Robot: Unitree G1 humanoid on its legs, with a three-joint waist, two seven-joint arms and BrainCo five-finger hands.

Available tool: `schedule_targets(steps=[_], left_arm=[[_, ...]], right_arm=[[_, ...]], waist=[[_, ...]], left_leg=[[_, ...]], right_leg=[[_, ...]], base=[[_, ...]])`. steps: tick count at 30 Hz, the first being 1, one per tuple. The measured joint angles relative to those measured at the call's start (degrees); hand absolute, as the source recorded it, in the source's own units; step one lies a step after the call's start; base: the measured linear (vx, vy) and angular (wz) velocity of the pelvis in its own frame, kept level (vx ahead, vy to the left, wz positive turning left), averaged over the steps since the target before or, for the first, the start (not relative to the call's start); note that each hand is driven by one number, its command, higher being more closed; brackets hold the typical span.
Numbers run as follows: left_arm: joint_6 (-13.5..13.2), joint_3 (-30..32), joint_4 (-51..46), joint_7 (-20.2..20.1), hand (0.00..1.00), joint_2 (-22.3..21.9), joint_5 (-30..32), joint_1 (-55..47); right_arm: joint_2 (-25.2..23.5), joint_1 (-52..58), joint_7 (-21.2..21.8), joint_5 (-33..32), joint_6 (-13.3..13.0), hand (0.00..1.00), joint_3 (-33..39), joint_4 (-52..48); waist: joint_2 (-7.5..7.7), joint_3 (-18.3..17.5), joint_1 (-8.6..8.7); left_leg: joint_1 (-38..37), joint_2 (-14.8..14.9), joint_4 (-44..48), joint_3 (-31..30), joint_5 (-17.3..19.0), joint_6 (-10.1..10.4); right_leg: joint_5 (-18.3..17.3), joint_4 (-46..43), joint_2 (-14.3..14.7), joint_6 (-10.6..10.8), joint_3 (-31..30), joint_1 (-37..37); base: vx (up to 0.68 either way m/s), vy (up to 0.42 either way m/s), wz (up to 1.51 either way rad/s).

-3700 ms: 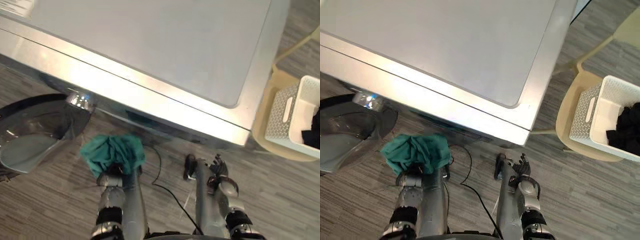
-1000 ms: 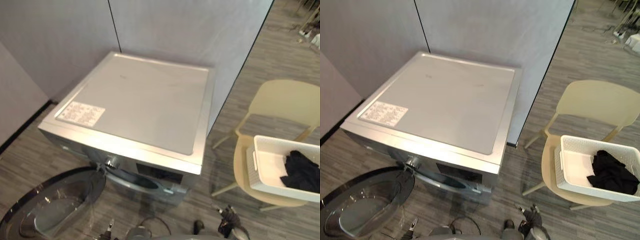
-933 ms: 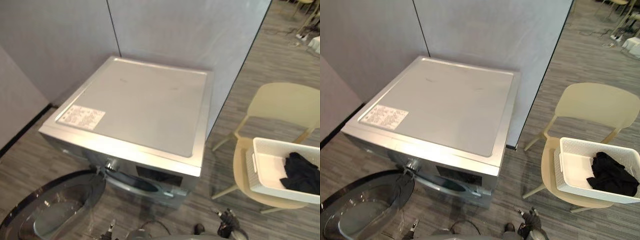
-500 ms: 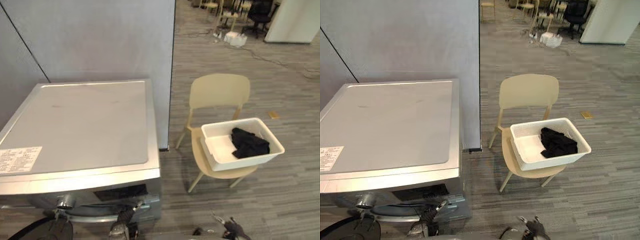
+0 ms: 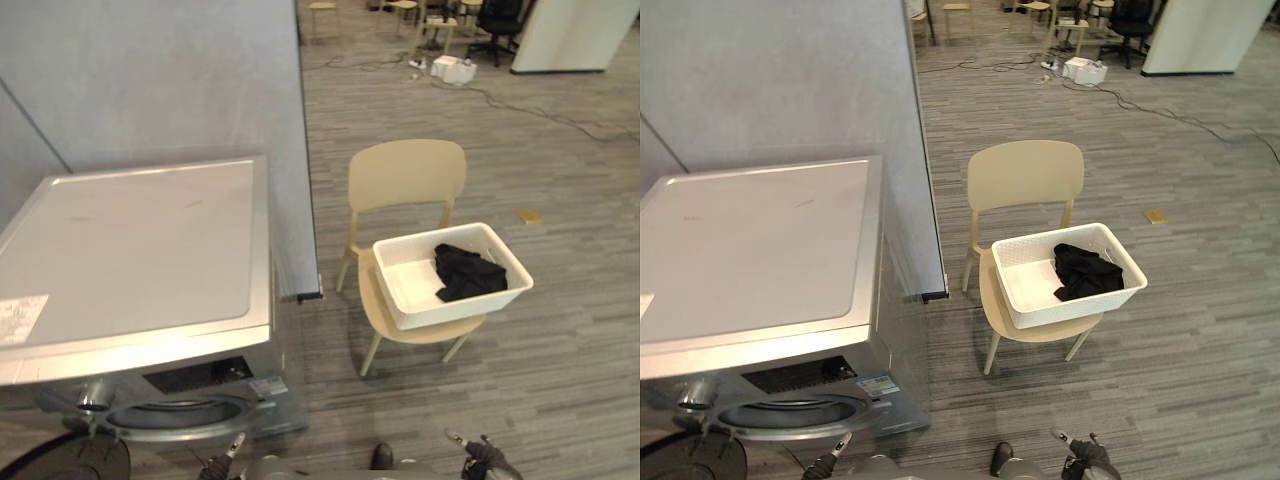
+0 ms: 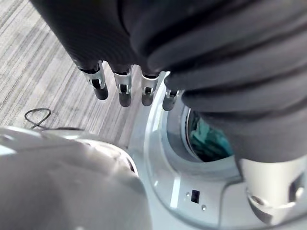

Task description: Pick up the laundry basket with both hands and put the clothes into the washing machine.

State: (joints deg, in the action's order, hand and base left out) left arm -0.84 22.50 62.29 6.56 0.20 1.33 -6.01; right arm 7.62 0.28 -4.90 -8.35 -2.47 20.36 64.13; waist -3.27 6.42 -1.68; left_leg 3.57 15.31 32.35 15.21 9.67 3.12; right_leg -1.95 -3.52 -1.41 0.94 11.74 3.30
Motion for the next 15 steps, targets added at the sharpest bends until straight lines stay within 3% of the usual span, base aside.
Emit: schedule_targets(steps=[2,4,6,9,11,12,13,15], left_arm=[[-0.28,-0.60,-0.02,-0.04,0.00,-0.33,-0.60,-0.20],[-0.39,-0.49,-0.63,-0.23,0.00,-1.09,-0.73,0.12],[-0.78,0.07,-1.28,-0.37,0.00,-1.18,-0.78,0.75],[-0.76,0.57,-1.41,-0.37,0.00,-1.91,-0.90,0.41],[-0.67,0.19,-1.47,-0.56,0.00,-2.09,-0.78,1.36],[-0.61,0.16,-1.43,-0.65,0.00,-1.76,-0.69,2.45],[-0.11,0.59,-1.27,0.21,0.00,-1.48,-0.99,2.98],[0.52,0.94,-1.82,0.26,0.00,-0.69,-2.51,2.72]], right_arm=[[0.13,-0.40,0.12,0.04,-0.03,0.00,-1.24,0.03],[-1.51,-0.40,0.12,1.36,0.13,0.00,-1.21,0.04],[-3.10,0.02,0.41,2.52,0.45,0.00,-1.40,0.08],[-3.87,0.47,1.37,4.28,0.41,0.00,-3.68,-1.02],[-4.86,2.54,1.68,4.37,0.04,0.00,-5.52,-4.48],[-5.05,2.70,2.08,4.39,-0.23,0.00,-5.69,-5.51],[-6.03,2.70,2.62,4.46,-0.64,0.00,-5.60,-6.38],[-6.28,2.75,2.67,3.63,-0.97,0.00,-3.22,-7.37]], waist=[[-0.88,-0.28,-0.95],[-1.42,-0.41,-1.89],[-0.43,0.05,-2.46],[-0.88,0.04,-2.40],[-0.71,-0.70,-1.61],[0.63,-0.67,-1.90],[2.09,0.00,-2.31],[2.57,1.52,-1.71]], left_leg=[[-0.65,-6.84,-6.60,-4.04,2.79,0.61],[-3.18,-11.14,-15.32,-10.18,7.44,-0.99],[-4.15,-13.75,-16.26,-13.51,8.23,-2.15],[-7.92,-13.16,-16.96,-10.35,8.48,-2.50],[-9.58,-13.03,-18.10,-10.11,8.01,-3.12],[-9.37,-13.45,-17.51,-8.86,7.98,-3.18],[-9.79,-13.79,-16.66,-7.38,7.96,-3.19],[-11.81,-13.88,-15.20,-8.37,7.99,-3.13]], right_leg=[[0.80,3.46,1.27,0.42,-3.17,-0.27],[6.45,6.99,2.83,-0.05,-5.93,-0.18],[8.54,9.20,2.97,0.55,-8.01,-1.20],[9.60,7.24,2.53,-0.13,-8.69,-2.67],[4.75,-4.82,1.94,-0.44,-6.96,2.07],[0.83,-17.67,0.69,0.89,-7.26,8.44],[0.36,-30.64,-0.53,3.76,-7.93,14.97],[1.39,-45.55,-2.52,5.88,-8.63,20.59]], base=[[0.04,0.030,-1.06],[0.06,0.067,-0.86],[0.05,0.090,-0.49],[0.07,0.141,-0.38],[0.13,0.070,0.00],[0.15,0.010,-0.21],[0.11,-0.026,-0.22],[0.14,-0.092,0.38]])
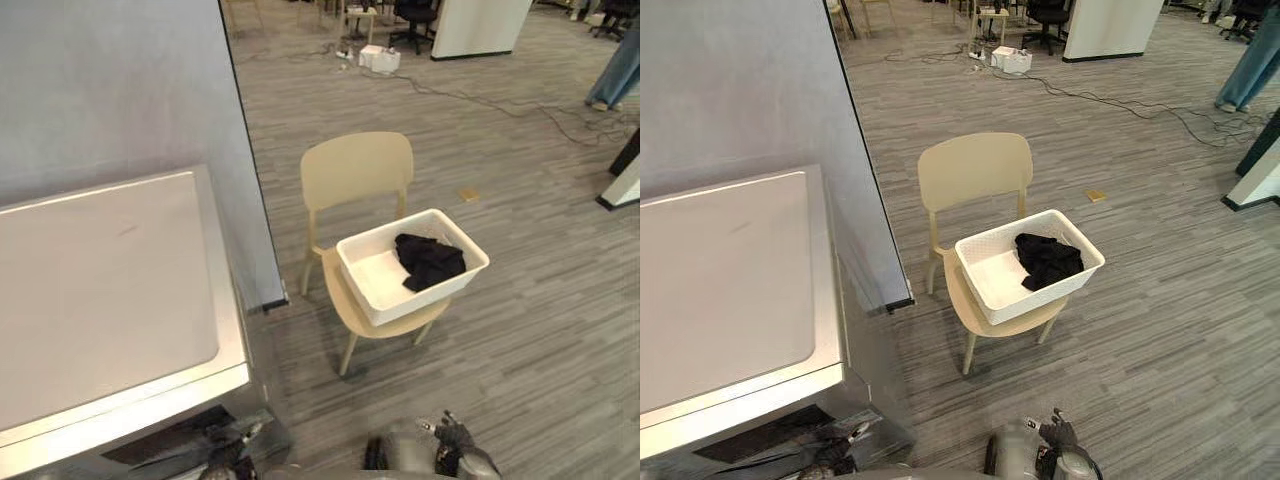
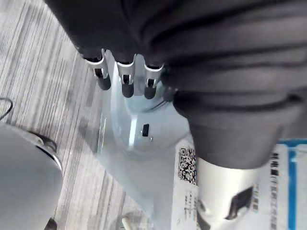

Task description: Pick up the laundry basket with both hands and put the clothes into the washing machine.

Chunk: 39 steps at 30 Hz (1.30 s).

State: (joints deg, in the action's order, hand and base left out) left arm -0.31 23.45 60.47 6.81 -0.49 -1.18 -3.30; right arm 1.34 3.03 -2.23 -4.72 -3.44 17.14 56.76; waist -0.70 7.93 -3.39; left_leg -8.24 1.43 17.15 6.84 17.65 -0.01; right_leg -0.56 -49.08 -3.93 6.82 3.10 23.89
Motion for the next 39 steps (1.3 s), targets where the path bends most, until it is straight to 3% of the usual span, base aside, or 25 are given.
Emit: schedule_targets(steps=[1,4,5,7,8,9,11,12,13,15,16,18,20,21,22,23,25,26,27,29,31,33,36,38,39], left_arm=[[0.18,-0.02,-0.06,0.01,0.00,0.07,-0.42,-0.18],[-0.29,-0.39,-0.59,-0.57,0.00,0.28,-0.37,-0.84],[-0.28,-0.62,-0.67,-0.64,0.00,-0.26,-0.34,-0.97],[-0.30,-0.61,-1.47,-0.70,0.00,-0.38,-0.33,-1.54],[-0.63,1.72,-1.88,1.21,0.00,-0.02,-0.42,-2.32],[-0.62,2.41,-1.77,1.42,0.00,-0.11,-0.40,-2.62],[-0.85,2.47,-1.26,0.57,0.00,0.86,-0.26,-4.43],[-0.89,2.25,-0.27,0.31,0.00,-0.11,-0.23,-4.56],[-0.84,1.82,1.19,-0.28,0.00,-0.52,-0.27,-4.53],[-1.52,2.32,0.89,-0.72,0.00,-0.86,-0.44,-4.53],[-1.54,2.43,0.91,-0.72,0.00,-0.85,-0.48,-4.52],[-1.49,2.11,0.98,-0.73,0.00,0.43,-0.51,-4.57],[-1.45,1.71,1.18,-1.08,0.00,1.01,-0.47,-4.38],[-1.47,1.49,1.11,-1.45,0.00,0.82,-0.45,-4.41],[-1.49,1.00,0.89,-1.54,0.00,0.61,-0.40,-4.62],[-1.47,0.64,0.91,-1.67,0.00,0.55,-0.38,-4.72],[-1.24,-1.08,2.24,-2.01,0.00,0.62,-0.35,-6.08],[-1.24,-1.08,2.24,-2.01,0.00,0.62,-0.35,-6.08],[-1.16,0.61,2.40,-2.77,0.00,0.60,-0.36,-5.80],[-1.09,2.54,2.46,-2.96,0.00,0.14,-0.42,-5.75],[-1.09,2.59,2.29,-3.00,0.00,0.25,-0.36,-5.67],[-1.12,2.34,1.86,-2.99,0.00,1.06,-0.30,-4.29],[-1.19,1.60,0.45,-2.94,0.00,2.06,-0.30,-2.17],[-1.27,-0.23,-0.51,-2.91,0.00,1.43,-0.35,-0.10],[-1.53,-0.90,-1.43,-2.95,0.00,0.11,-0.15,1.08]], right_arm=[[-0.07,0.01,-0.03,-0.20,-0.11,0.00,0.57,-0.24],[-0.26,0.90,-0.06,-0.26,0.35,0.00,1.87,-0.13],[0.08,0.92,-0.10,-0.24,0.98,0.00,2.58,0.39],[-0.15,1.15,-0.08,-0.24,1.60,0.00,2.60,1.01],[-0.92,1.92,-0.07,-0.21,1.80,0.00,4.18,2.63],[-0.88,1.72,-0.04,-0.27,1.88,0.00,4.50,2.79],[0.48,1.08,0.03,-0.22,2.30,0.00,4.92,3.94],[1.49,0.60,0.07,-0.26,2.27,0.00,5.44,4.61],[2.19,-0.36,-0.11,0.11,2.34,0.00,5.42,5.75],[3.16,-0.72,-0.03,0.28,2.29,0.00,4.35,7.90],[3.09,-1.04,-0.02,0.21,2.13,0.00,2.91,8.20],[2.70,-0.99,-0.09,0.08,1.84,0.00,2.00,8.74],[3.05,-0.84,-0.43,-0.13,1.55,0.00,2.13,9.63],[3.95,-0.86,-0.69,-0.42,1.54,0.00,2.16,9.73],[4.60,-1.24,-0.79,-0.44,1.50,0.00,2.15,9.77],[4.76,-1.55,-0.77,-0.44,1.49,0.00,2.16,9.78],[4.41,-2.02,-0.24,-0.37,1.42,0.00,2.64,9.82],[4.41,-2.02,-0.24,-0.37,1.42,0.00,2.64,9.82],[2.59,-2.47,0.02,-0.28,1.53,0.00,3.69,9.36],[1.29,-2.30,0.09,-0.06,1.53,0.00,2.47,8.52],[1.14,-1.07,0.24,0.13,1.39,0.00,0.45,6.02],[0.14,0.40,0.82,0.13,0.90,0.00,-0.92,2.44],[-0.72,0.85,1.25,0.13,0.06,0.00,-1.28,1.18],[-0.83,1.80,1.28,-0.52,0.02,0.00,-0.79,0.73],[-0.85,2.15,1.23,-0.60,0.05,0.00,0.26,0.70]], waist=[[0.15,0.00,0.56],[1.05,-0.69,0.87],[0.68,-1.44,1.00],[1.35,-2.23,0.95],[1.81,-4.09,0.94],[1.09,-4.30,0.81],[-0.50,-4.62,0.82],[-1.97,-4.83,0.86],[-2.10,-4.94,1.00],[-2.06,-4.94,0.99],[-2.00,-4.85,1.11],[-1.35,-4.57,1.02],[-1.51,-4.39,1.08],[-1.64,-4.15,1.06],[-1.77,-4.04,0.77],[-1.89,-4.00,0.78],[-2.19,-3.98,0.61],[-2.19,-3.98,0.61],[-1.50,-3.74,-0.67],[-1.28,-3.15,-0.82],[-0.98,-3.12,-0.56],[0.63,-2.95,-0.59],[2.33,-1.21,-0.27],[2.90,-1.43,-0.08],[2.89,-1.46,0.23]], left_leg=[[-0.67,0.06,-0.05,-1.07,0.03,0.09],[-2.42,0.67,-2.77,-5.29,0.36,1.26],[-2.67,2.24,-3.12,-6.81,0.29,3.60],[-2.67,3.12,-3.13,-7.99,-0.03,5.34],[-2.37,5.33,-3.10,-9.89,-0.21,7.66],[-2.20,6.93,-3.06,-10.17,-0.81,8.52],[-2.00,9.90,-2.62,-10.65,-2.03,10.45],[-1.24,11.64,-1.73,-11.32,-2.83,10.85],[-0.53,11.83,0.12,-12.17,-4.83,11.03],[3.69,12.72,9.73,-15.13,-9.94,7.76],[8.08,13.98,17.44,-14.58,-14.18,2.70],[12.61,18.02,24.36,-10.22,-22.48,-0.53],[15.62,21.60,28.23,-2.12,-18.78,-1.32],[16.62,19.88,28.69,2.08,-12.95,1.01],[16.59,14.83,26.22,3.20,-8.65,3.68],[16.16,12.12,23.68,3.26,-6.86,4.54],[9.58,6.31,6.99,3.67,-1.52,3.80],[9.58,6.31,6.99,3.67,-1.52,3.80],[6.23,3.76,-2.35,3.48,-1.55,1.47],[5.35,3.36,-3.27,4.53,-2.74,1.32],[4.03,2.97,-3.72,4.53,-2.99,0.95],[2.86,1.85,-3.70,4.30,-3.04,0.90],[0.23,0.84,-2.51,3.10,-3.03,0.92],[-0.25,1.39,-2.41,-0.10,-2.98,1.03],[-0.05,1.58,-3.34,-1.86,-2.87,1.25]], right_leg=[[-1.05,-3.26,-0.88,-0.62,-0.01,0.78],[-4.03,-3.52,-9.99,-4.79,0.03,0.10],[-4.34,4.39,-13.57,-5.80,-3.55,-2.10],[-1.27,13.42,-14.31,-6.57,-6.37,-4.68],[-0.77,22.35,-12.52,-0.11,-8.61,-9.34],[-1.99,23.92,-11.74,1.98,-7.90,-10.21],[-5.05,26.33,-9.08,5.21,-5.30,-11.11],[-5.22,26.09,-6.92,4.74,-4.99,-11.18],[-5.68,26.18,-5.93,3.91,-4.86,-11.88],[-5.11,29.71,-3.58,1.73,-4.24,-15.02],[-4.26,32.43,-1.89,0.09,-3.45,-16.78],[-2.34,37.27,0.07,-2.36,-2.54,-20.09],[-0.35,41.71,1.83,-3.96,-0.81,-23.09],[0.29,43.79,2.12,-4.64,-0.15,-23.90],[0.58,44.96,2.03,-5.16,-0.13,-24.18],[0.67,45.33,2.02,-5.27,-0.11,-24.21],[0.67,46.07,2.26,-4.92,-0.34,-24.07],[0.67,46.07,2.26,-4.92,-0.34,-24.07],[1.93,48.09,1.59,-4.09,-1.84,-23.99],[2.67,47.18,0.56,-3.78,-1.65,-23.82],[-0.38,41.50,-0.28,-2.73,-1.00,-22.41],[-5.07,20.74,-2.48,-0.61,0.54,-13.27],[-1.92,0.65,-4.19,2.82,-3.43,-4.87],[-6.01,-2.54,-5.62,0.56,-4.12,-4.67],[-7.41,-0.44,-8.49,-2.09,-4.29,-4.69]], base=[[0.21,-0.183,1.05],[0.20,-0.286,1.22],[0.24,-0.344,0.81],[0.26,-0.417,0.42],[0.27,-0.587,0.03],[0.22,-0.507,-0.11],[0.10,-0.454,-0.38],[0.10,-0.568,-0.28],[0.07,-0.413,-0.14],[0.04,-0.394,-0.08],[-0.01,-0.247,-0.02],[0.00,-0.278,0.02],[0.02,-0.229,0.20],[-0.01,-0.139,0.22],[-0.01,-0.139,0.15],[0.00,0.000,0.00],[0.00,0.000,0.00],[0.05,0.017,-0.24],[0.07,0.030,-0.32],[0.06,0.061,-0.20],[0.11,0.068,0.10],[0.11,0.014,0.11],[0.13,-0.080,0.36],[0.16,-0.213,1.03],[0.12,-0.281,1.15]])
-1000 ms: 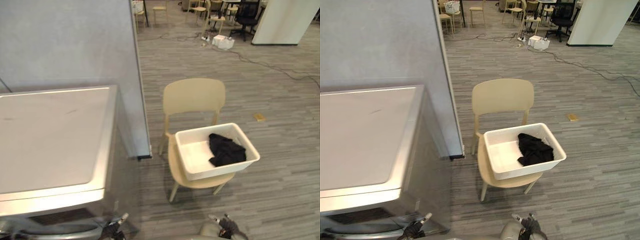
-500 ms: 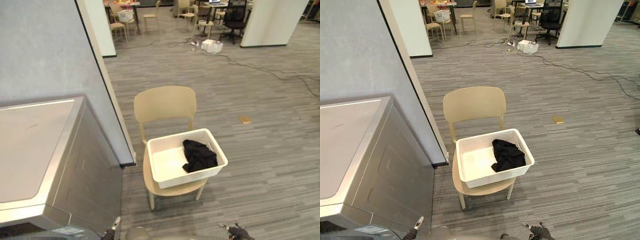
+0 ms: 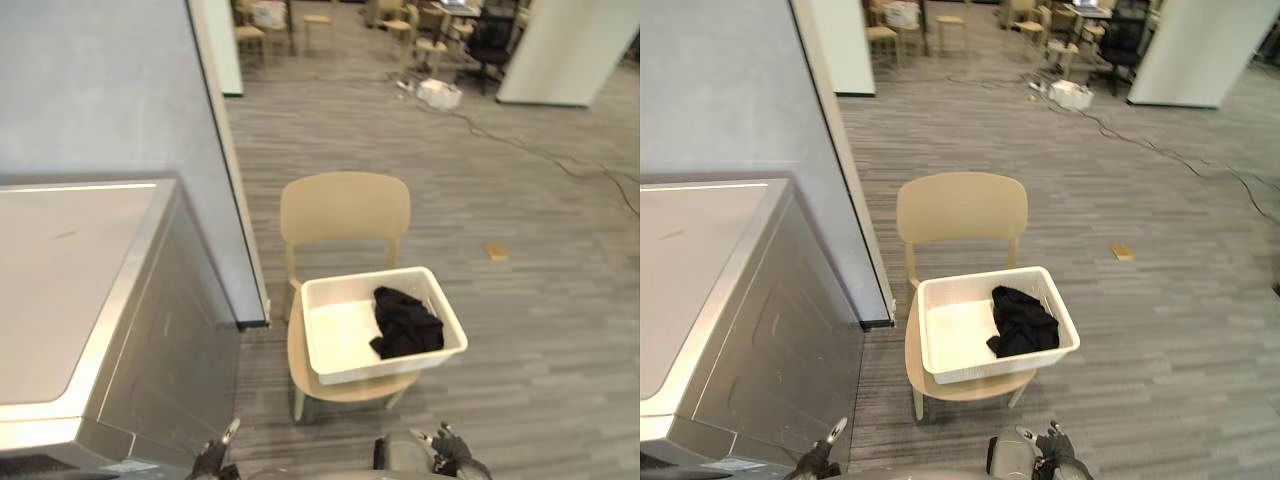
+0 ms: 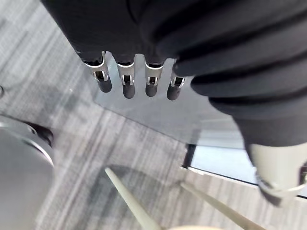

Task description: Pick up the laundry basket with both hands and put the clothes into the washing machine.

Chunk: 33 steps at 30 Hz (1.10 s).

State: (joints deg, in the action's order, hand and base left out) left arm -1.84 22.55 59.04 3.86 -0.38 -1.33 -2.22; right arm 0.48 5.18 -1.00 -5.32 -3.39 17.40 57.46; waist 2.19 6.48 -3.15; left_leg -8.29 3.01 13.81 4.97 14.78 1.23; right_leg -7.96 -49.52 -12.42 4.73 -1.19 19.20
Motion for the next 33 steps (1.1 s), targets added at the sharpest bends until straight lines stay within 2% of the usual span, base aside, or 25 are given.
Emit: schedule_targets(steps=[2,3,4,5,6,7,8,9,10,11,13,14,15,17,18,19,20,21,22,24,26,27,29,30,33], left_arm=[[-0.55,-0.01,-0.79,0.09,0.00,-0.66,-0.22,0.78],[-0.67,0.02,-0.82,0.25,0.00,-0.85,-0.24,-0.06],[-0.84,0.02,-1.08,0.35,0.00,-0.57,-0.22,-0.99],[-0.90,0.08,-1.02,0.34,0.00,-0.58,-0.16,-1.32],[-0.90,0.15,-0.90,0.34,0.00,-1.03,-0.15,-1.46],[-0.91,0.21,0.12,0.35,0.00,-2.13,-0.12,-1.77],[-0.90,0.50,0.93,0.36,0.00,-2.90,-0.10,-1.89],[-0.87,0.61,1.47,0.27,0.00,-2.98,-0.14,-1.72],[-0.95,0.87,1.85,0.25,0.00,-3.37,-0.24,-1.82],[-1.00,1.03,1.81,0.18,0.00,-3.54,-0.25,-1.84],[-0.93,2.46,1.67,0.02,0.00,-3.25,-0.22,-1.84],[-0.80,2.56,1.94,0.02,0.00,-2.57,-0.13,-1.90],[-0.56,2.66,2.30,-0.01,0.00,-2.32,-0.10,-2.03],[-0.46,2.78,2.46,0.02,0.00,-1.69,-0.19,-2.72],[-0.46,2.79,2.58,0.02,0.00,-1.56,-0.19,-2.87],[-0.56,2.80,2.85,0.05,0.00,-1.38,-0.22,-3.08],[-0.59,2.79,3.64,0.02,0.00,-1.28,-0.21,-3.33],[-0.59,3.10,3.96,0.00,0.00,-1.11,-0.28,-3.31],[-0.55,3.21,3.99,0.00,0.00,-0.97,-0.20,-3.33],[-0.53,3.41,4.07,0.07,0.00,0.00,-0.14,-3.42],[-0.43,2.73,3.99,0.11,0.00,0.81,-0.07,-3.08],[-0.39,2.57,3.94,0.23,0.00,0.77,0.01,-3.04],[-0.39,2.11,3.71,0.96,0.00,0.68,0.77,-3.06],[-0.39,2.11,3.46,1.33,0.00,0.51,0.97,-3.13],[-0.40,1.43,3.34,1.57,0.00,-1.17,2.12,-3.41]], right_arm=[[-0.08,0.02,0.01,-0.48,0.21,0.00,0.28,0.17],[-0.21,0.17,-0.03,-0.95,0.38,0.00,0.53,0.76],[-0.60,0.78,-0.02,-1.12,0.62,0.00,0.99,1.78],[-0.70,0.82,-0.01,-1.30,0.91,0.00,1.75,2.46],[-0.43,0.72,-0.01,-1.30,1.14,0.00,2.19,3.01],[0.64,0.54,0.05,-1.45,1.27,0.00,2.83,3.22],[1.69,-0.28,-0.02,-1.39,1.37,0.00,4.18,3.99],[2.11,-0.32,-0.07,-1.32,1.49,0.00,4.47,4.43],[2.61,-0.28,-0.04,-1.19,1.45,0.00,4.54,5.30],[2.60,-0.29,-0.04,-1.19,1.44,0.00,4.47,5.47],[2.36,-0.47,-0.06,-1.26,1.32,0.00,4.17,5.79],[2.37,-0.84,-0.08,-1.42,1.28,0.00,4.98,6.43],[2.32,-1.20,-0.20,-2.18,1.31,0.00,6.52,7.04],[2.24,-1.52,-0.30,-3.91,1.29,0.00,8.76,8.12],[2.33,-1.72,-0.30,-4.28,1.29,0.00,9.11,8.39],[2.58,-1.92,-0.30,-5.09,1.31,0.00,10.08,8.72],[3.32,-1.89,-0.32,-6.28,1.30,0.00,11.40,8.68],[3.52,-2.22,-0.37,-7.29,1.25,0.00,12.16,8.59],[3.32,-2.27,-0.43,-8.03,1.25,0.00,12.50,8.53],[1.89,-2.24,-1.31,-10.38,1.25,0.00,12.42,5.36],[0.63,0.07,-2.60,-11.23,1.27,0.00,10.95,-2.87],[0.11,1.44,-3.14,-11.87,1.16,0.00,10.55,-8.40],[-0.16,3.61,-5.70,-12.04,-0.24,0.00,9.23,-20.28],[-0.08,3.78,-6.45,-11.82,-0.56,0.00,9.19,-23.24],[0.37,3.14,-9.27,-8.18,-1.93,0.00,8.90,-35.81]], waist=[[0.13,-0.27,0.36],[0.36,-0.97,0.65],[1.43,-2.29,0.81],[0.61,-3.01,0.59],[-0.29,-3.33,0.52],[-2.05,-3.36,0.54],[-4.09,-3.65,0.88],[-4.40,-3.86,0.88],[-4.70,-4.08,0.76],[-4.73,-4.08,0.83],[-4.75,-4.08,1.01],[-4.58,-4.02,1.23],[-4.47,-3.94,1.26],[-4.50,-3.76,0.91],[-4.44,-3.72,0.93],[-4.42,-3.71,1.03],[-4.52,-3.71,1.34],[-4.41,-3.61,2.05],[-4.52,-3.52,2.15],[-3.10,-4.36,2.38],[-1.76,-4.42,2.45],[-1.75,-4.46,2.46],[-1.64,-5.00,2.47],[-1.81,-4.99,2.46],[-3.68,-5.55,2.39]], left_leg=[[0.22,0.46,-0.47,-1.64,-0.46,1.42],[0.05,1.09,-0.73,-2.96,-0.64,2.96],[0.30,2.02,-0.77,-4.37,-0.45,4.67],[0.90,3.19,-1.05,-5.13,-0.96,5.69],[1.34,4.70,-1.18,-5.17,-1.29,6.20],[2.00,7.58,-1.46,-5.12,-2.02,7.41],[2.27,10.14,-1.76,-5.71,-3.64,8.92],[2.46,10.95,-1.82,-6.39,-4.77,9.71],[2.74,12.78,-1.64,-8.40,-7.49,10.56],[3.14,13.45,-1.37,-9.17,-8.26,10.64],[6.06,15.32,0.17,-9.55,-9.94,9.26],[7.58,15.97,0.63,-7.69,-11.25,7.52],[8.39,16.34,0.39,-4.14,-12.60,6.86],[8.57,15.73,1.73,1.66,-12.02,6.29],[8.51,15.21,2.38,1.78,-11.31,6.24],[8.01,13.62,3.10,2.31,-9.51,6.24],[6.85,12.77,1.59,4.66,-7.57,5.24],[5.73,11.88,-2.12,5.80,-6.58,7.95],[5.36,10.92,-3.57,6.30,-6.57,7.92],[4.91,8.26,-8.03,6.54,-6.99,7.33],[4.89,6.50,-9.93,6.73,-7.82,7.24],[4.79,6.03,-10.58,6.74,-7.84,7.26],[4.26,5.90,-12.15,6.93,-8.08,7.64],[4.04,5.97,-12.44,6.92,-8.31,7.92],[3.37,7.00,-13.56,6.40,-10.61,8.03]], right_leg=[[-0.31,5.99,-3.18,-1.38,-2.73,-1.05],[2.03,13.48,-3.77,-2.89,-6.61,-3.53],[3.34,20.92,-3.51,3.71,-9.80,-6.98],[1.33,24.52,-2.80,6.72,-8.06,-8.67],[0.66,26.92,-2.05,7.71,-6.76,-9.85],[0.47,30.87,0.21,7.90,-4.89,-11.21],[1.11,31.90,2.87,6.92,-3.71,-12.09],[1.14,32.05,3.89,6.85,-3.18,-12.57],[1.61,33.82,5.58,5.22,-0.87,-14.77],[1.83,34.66,6.15,4.51,0.08,-15.52],[1.96,36.03,7.46,2.91,3.15,-15.96],[1.84,36.68,7.44,2.09,4.50,-15.82],[2.31,37.26,7.45,1.35,5.69,-15.90],[2.96,37.80,6.65,1.41,6.04,-16.43],[3.08,38.07,6.18,1.54,5.96,-16.71],[3.62,39.16,5.45,1.95,5.76,-17.62],[4.43,40.60,5.40,2.60,5.54,-18.43],[5.45,42.54,5.07,3.30,4.50,-18.70],[5.82,44.46,4.75,3.26,3.52,-18.97],[8.57,49.51,3.53,1.79,0.99,-19.10],[10.01,51.78,2.18,1.59,1.10,-19.11],[10.43,52.07,2.03,1.13,1.14,-19.07],[10.87,51.86,1.92,1.82,1.57,-18.92],[11.33,51.67,1.92,2.27,1.72,-18.86],[11.72,51.86,3.24,3.58,2.25,-18.56]], base=[[0.13,-0.306,0.71],[0.19,-0.416,0.46],[0.20,-0.542,0.34],[0.12,-0.475,0.10],[0.06,-0.443,-0.16],[0.01,-0.398,-0.14],[-0.02,-0.386,-0.03],[-0.03,-0.370,0.33],[-0.03,-0.276,0.44],[-0.04,-0.301,0.71],[-0.11,-0.249,0.68],[-0.16,-0.191,0.66],[-0.12,-0.129,0.62],[-0.11,-0.065,0.26],[-0.09,0.027,0.06],[-0.06,0.112,0.04],[-0.09,0.140,-0.05],[-0.12,0.208,-0.16],[-0.09,0.215,-0.40],[-0.01,0.162,-0.45],[0.01,0.095,-0.12],[0.05,0.057,0.07],[0.10,0.007,0.10],[0.13,-0.031,0.00],[0.20,-0.045,-0.12]])
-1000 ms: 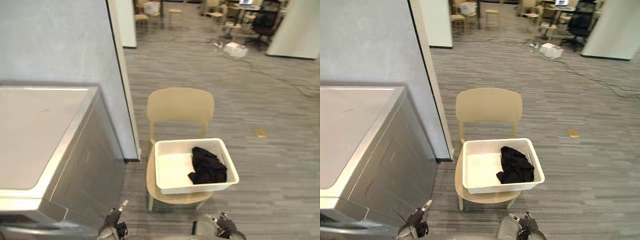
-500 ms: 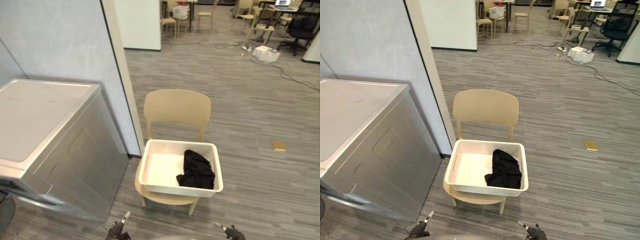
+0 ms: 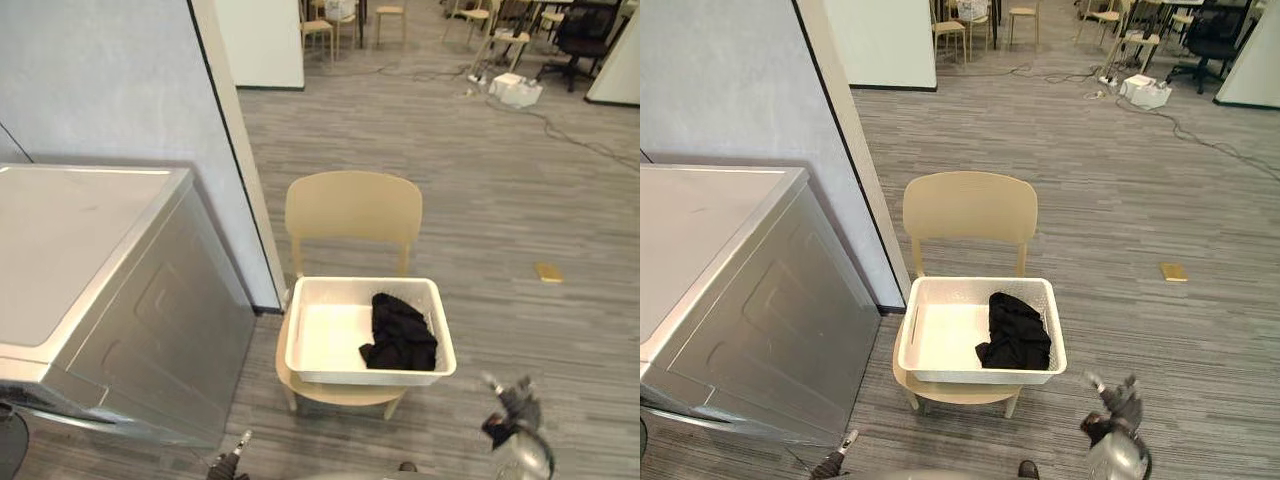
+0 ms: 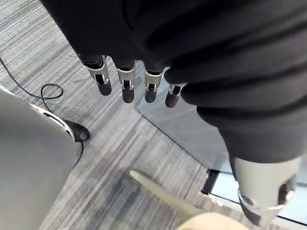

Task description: Pick up the laundry basket with both hands and put the clothes into the washing machine.

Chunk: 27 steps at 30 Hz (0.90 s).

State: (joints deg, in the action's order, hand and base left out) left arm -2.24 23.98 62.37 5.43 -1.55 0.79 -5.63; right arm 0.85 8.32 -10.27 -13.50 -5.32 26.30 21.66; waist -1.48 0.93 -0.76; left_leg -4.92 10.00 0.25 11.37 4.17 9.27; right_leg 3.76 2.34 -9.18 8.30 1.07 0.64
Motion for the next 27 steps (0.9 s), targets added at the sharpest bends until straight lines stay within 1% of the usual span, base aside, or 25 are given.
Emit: schedule_targets(steps=[1,2,4,6,7,9,11,12,13,14,15,17,19,22,25,27], left_arm=[[-0.04,-1.40,-0.07,-0.02,0.00,0.03,0.39,0.04],[-0.05,-1.55,-0.07,-0.06,0.00,0.00,0.75,0.04],[-0.18,-2.25,-0.10,-0.10,0.00,0.03,1.87,0.62],[-0.53,-4.26,-1.29,-0.11,0.00,0.90,2.24,0.90],[-0.65,-4.58,-1.36,-0.12,0.00,1.20,2.24,1.22],[-0.80,-6.76,-1.34,0.01,0.00,2.64,2.74,3.01],[-0.62,-8.57,-1.24,-0.04,0.00,3.48,3.70,4.20],[-0.58,-8.81,-1.29,-0.04,0.00,3.64,4.46,4.58],[-0.58,-9.46,-1.34,-0.04,0.00,3.71,4.64,4.72],[-0.59,-10.77,-1.38,0.00,0.00,4.02,4.66,4.85],[-0.57,-11.18,-1.37,0.02,0.00,4.14,4.66,5.66],[-0.54,-12.59,-1.45,0.10,0.00,4.35,4.65,6.41],[-0.60,-13.33,-2.41,0.19,0.00,4.56,4.62,7.48],[-0.71,-14.97,-3.65,0.92,0.00,5.16,4.62,8.08],[-0.87,-15.49,-4.08,0.95,0.00,6.13,4.58,8.72],[-0.90,-16.21,-4.04,0.98,0.00,6.54,4.45,9.30]], right_arm=[[0.52,-0.62,-0.78,1.29,-0.44,0.00,-0.83,-2.97],[0.78,-0.95,-0.98,1.99,-0.69,0.00,-1.46,-4.26],[0.93,-2.19,-1.09,4.71,-0.86,0.00,-2.66,-7.56],[1.19,-4.99,-1.54,7.21,-1.47,0.00,-4.73,-8.73],[1.47,-5.87,-1.77,7.38,-1.72,0.00,-5.43,-8.68],[3.08,-11.58,-1.90,7.21,-2.86,0.00,-8.34,-6.34],[5.12,-15.95,-1.93,7.16,-3.05,0.00,-10.48,-3.99],[6.33,-17.94,-1.82,7.17,-3.08,0.00,-11.79,-2.81],[7.67,-19.94,-1.52,7.22,-3.08,0.00,-13.86,-1.42],[9.32,-22.44,-0.69,7.28,-3.13,0.00,-16.80,0.22],[10.86,-24.68,0.34,7.30,-3.18,0.00,-19.64,1.62],[11.85,-27.05,1.70,7.32,-3.14,0.00,-22.56,3.20],[12.11,-29.90,4.19,7.38,-3.12,0.00,-27.05,5.22],[12.02,-31.89,6.48,8.05,-3.02,0.00,-30.78,7.89],[12.04,-33.47,7.97,9.72,-2.90,0.00,-31.87,11.10],[12.10,-33.99,8.04,10.29,-2.85,0.00,-31.82,13.85]], waist=[[-0.38,-0.25,0.00],[-0.45,-0.29,0.03],[-0.12,-0.08,0.03],[0.93,0.45,-0.01],[1.26,0.63,-0.06],[3.01,2.16,-0.12],[3.62,3.51,-0.31],[3.65,4.05,-0.48],[3.59,4.49,-0.56],[3.52,5.00,-1.01],[3.34,6.23,-1.88],[3.14,7.43,-2.05],[3.41,9.85,-3.35],[3.72,11.69,-3.55],[4.51,13.86,-3.51],[5.03,15.02,-3.40]], left_leg=[[0.05,0.15,0.17,0.05,-0.08,-0.01],[0.22,0.15,0.35,0.09,-0.08,-0.01],[0.34,0.06,0.48,0.12,-0.08,-0.01],[1.40,-0.10,0.45,0.03,-0.07,-0.02],[1.95,-0.10,0.45,-0.07,-0.07,-0.02],[4.75,-0.13,0.65,-0.68,-0.09,-0.04],[6.84,-0.10,1.22,-2.15,-0.22,-0.20],[7.64,-0.17,1.84,-2.90,-0.22,-0.20],[8.25,-0.24,2.22,-3.46,-0.22,-0.20],[8.92,-0.23,2.44,-3.64,-0.29,-0.30],[9.51,-0.23,2.73,-4.12,-0.33,-0.34],[10.59,-0.23,2.79,-5.08,-0.69,-0.36],[11.56,-0.14,3.29,-5.90,-0.93,-0.24],[13.74,-0.15,4.79,-7.14,-0.93,-0.24],[15.16,-0.34,6.09,-7.60,-0.92,-0.26],[15.89,-0.73,6.70,-8.14,-0.91,-0.27]], right_leg=[[0.01,0.00,0.20,0.01,0.10,0.47],[0.01,0.01,0.19,0.00,0.15,0.65],[0.02,0.06,0.10,0.00,0.60,0.70],[0.20,0.31,-0.03,0.17,1.11,1.24],[0.37,0.40,-0.05,0.34,1.46,1.70],[1.13,1.18,-0.10,0.37,2.62,3.96],[2.21,2.29,-0.13,0.22,3.98,4.28],[2.31,2.40,-0.28,0.19,4.63,4.29],[2.31,2.44,-0.38,0.19,5.24,4.32],[2.31,2.44,-0.40,0.19,5.33,4.76],[2.31,2.44,-0.41,0.19,5.69,4.87],[2.32,2.41,-0.42,0.17,6.66,5.20],[2.40,2.16,-0.34,0.08,6.95,5.71],[2.73,0.97,-0.46,-0.33,8.05,7.00],[4.07,0.86,-0.68,-0.12,8.36,7.72],[4.12,0.86,-1.06,-0.15,8.45,7.89]], base=[[0.21,-0.023,-0.14],[0.17,-0.014,-0.16],[0.09,-0.001,-0.07],[0.03,0.006,-0.04],[-0.02,-0.001,0.05],[-0.01,-0.008,0.13],[-0.03,-0.014,0.29],[-0.06,-0.007,0.37],[-0.05,-0.002,0.24],[-0.07,-0.018,0.19],[-0.05,-0.020,0.15],[-0.07,-0.027,0.23],[-0.08,-0.032,0.17],[-0.08,-0.010,0.17],[-0.09,0.018,0.05],[-0.08,0.019,0.09]])
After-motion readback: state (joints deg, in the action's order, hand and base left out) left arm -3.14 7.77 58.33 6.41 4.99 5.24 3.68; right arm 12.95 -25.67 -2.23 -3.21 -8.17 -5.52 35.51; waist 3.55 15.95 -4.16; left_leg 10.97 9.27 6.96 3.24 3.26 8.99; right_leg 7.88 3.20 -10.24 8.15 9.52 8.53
